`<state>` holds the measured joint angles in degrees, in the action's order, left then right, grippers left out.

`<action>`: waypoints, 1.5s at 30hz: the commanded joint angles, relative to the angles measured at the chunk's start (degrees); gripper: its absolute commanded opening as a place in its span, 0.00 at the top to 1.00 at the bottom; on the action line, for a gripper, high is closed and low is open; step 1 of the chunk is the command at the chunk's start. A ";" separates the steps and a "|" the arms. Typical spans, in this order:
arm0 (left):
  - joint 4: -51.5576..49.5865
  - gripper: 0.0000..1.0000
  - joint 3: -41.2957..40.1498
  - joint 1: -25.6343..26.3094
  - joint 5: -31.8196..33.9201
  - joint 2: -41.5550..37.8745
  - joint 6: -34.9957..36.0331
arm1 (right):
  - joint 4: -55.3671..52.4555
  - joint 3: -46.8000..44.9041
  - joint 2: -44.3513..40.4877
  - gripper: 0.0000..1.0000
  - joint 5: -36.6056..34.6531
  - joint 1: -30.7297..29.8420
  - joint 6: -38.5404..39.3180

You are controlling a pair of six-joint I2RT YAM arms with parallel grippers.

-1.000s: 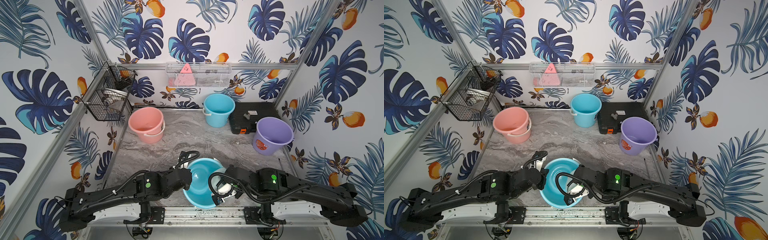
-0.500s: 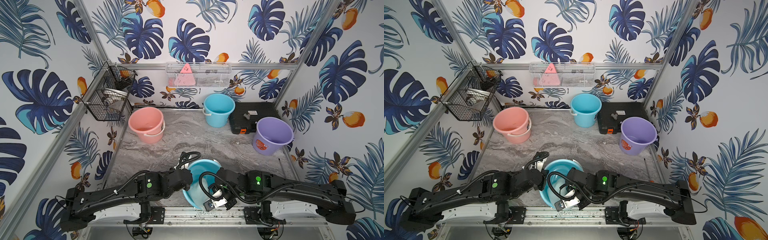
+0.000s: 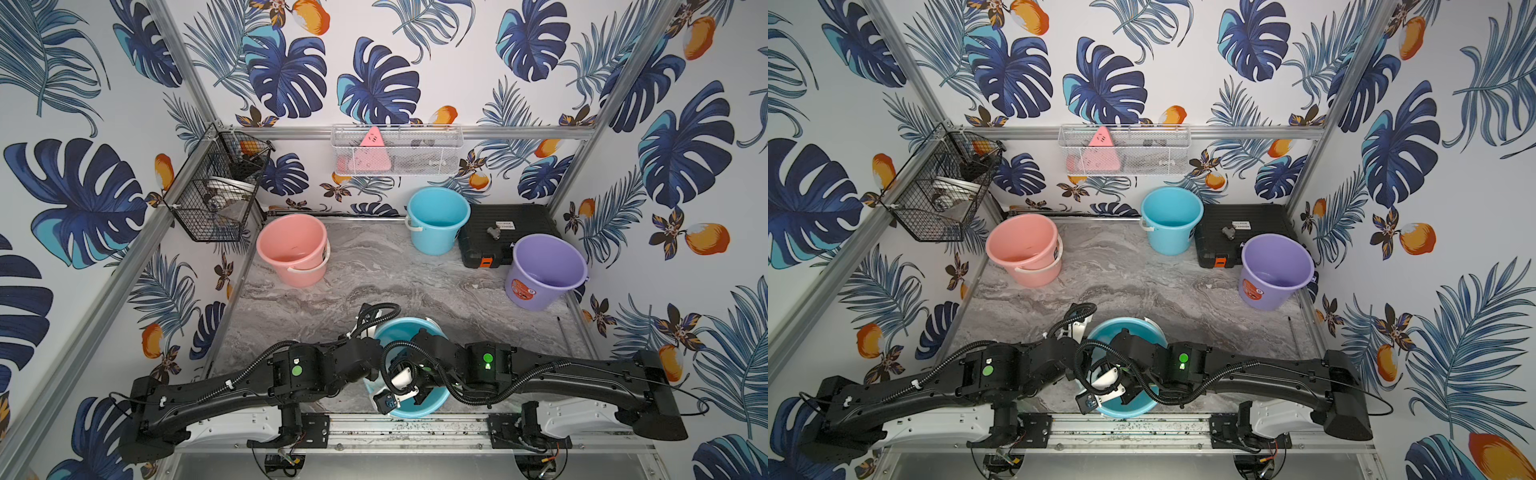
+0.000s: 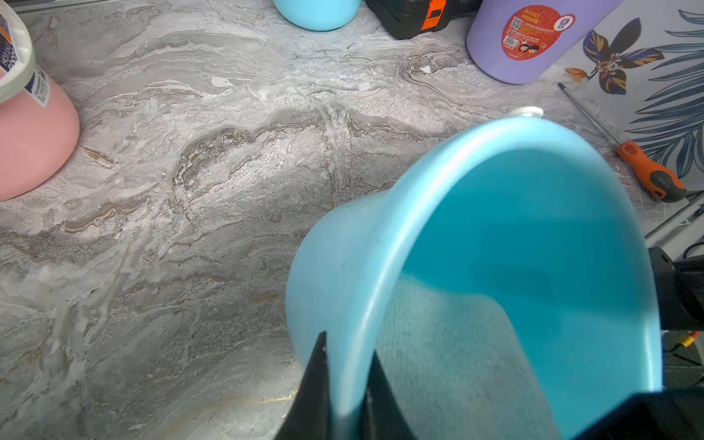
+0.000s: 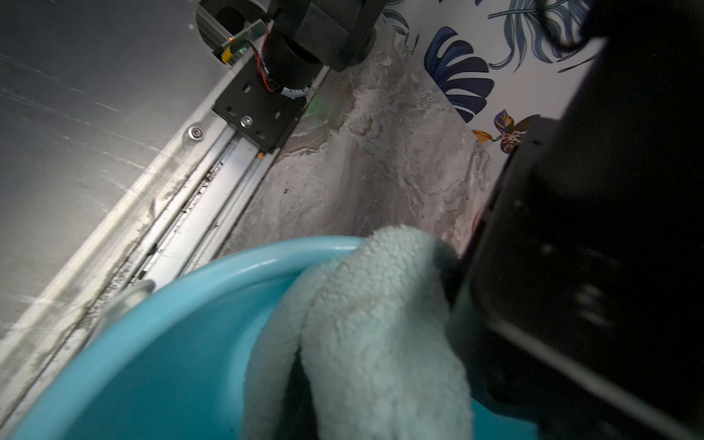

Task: Wipe the inside of the bucket with a cloth
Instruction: Wipe the dirt from the inside of the bucket.

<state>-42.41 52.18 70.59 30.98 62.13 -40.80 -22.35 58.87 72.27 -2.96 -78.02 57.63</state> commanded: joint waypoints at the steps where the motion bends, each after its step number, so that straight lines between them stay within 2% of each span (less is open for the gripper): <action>1: 3.52 1.00 0.01 -0.01 0.75 0.01 -1.20 | 5.16 -0.53 -1.65 1.00 -12.51 -0.06 8.60; 8: 3.78 1.00 -0.22 -0.01 0.72 -0.08 -1.10 | 9.30 -3.03 -4.24 1.00 -26.74 -0.10 23.03; 10: 3.94 1.00 -0.24 -0.03 0.57 0.25 -1.02 | 12.60 -4.36 -4.57 1.00 -27.67 0.36 26.85; 14: 4.16 1.00 0.08 -0.01 0.39 0.76 -0.95 | 16.72 -5.34 -4.98 1.00 -23.50 0.60 30.36; 17: 3.96 1.00 0.22 -0.03 0.48 0.72 -0.95 | 17.93 -5.02 -3.85 1.00 -22.66 1.25 31.64; 20: 3.40 1.00 0.36 -0.02 0.61 0.46 -1.05 | 16.41 -3.57 -2.16 1.00 -26.96 2.09 31.26; 25: 3.14 1.00 -0.02 -0.01 0.74 -0.16 -1.37 | 10.07 -3.18 -4.44 1.00 -31.83 2.74 28.36; 30: 3.41 1.00 -0.06 -0.02 0.72 -0.10 -1.31 | -1.35 -4.11 -9.51 1.00 -34.87 2.72 22.90; 34: 3.31 1.00 0.17 -0.01 0.72 0.09 -1.30 | -14.70 -3.04 -13.34 1.00 -32.56 2.63 16.07; 38: 3.14 1.00 0.20 -0.02 0.91 0.01 -1.36 | -29.52 -0.08 -15.10 1.00 -26.86 2.62 7.57; 41: 3.17 1.00 0.01 0.00 1.01 -0.25 -1.50 | -37.81 1.38 -15.97 1.00 -19.96 2.61 3.04; 45: 3.13 1.00 0.35 0.01 0.92 0.19 -1.43 | -40.89 0.87 -16.87 1.00 -8.40 2.61 -1.14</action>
<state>-41.60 52.05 70.54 31.42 62.11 -41.08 -54.98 59.86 55.75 -21.39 -75.37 62.33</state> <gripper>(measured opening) 0.131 0.083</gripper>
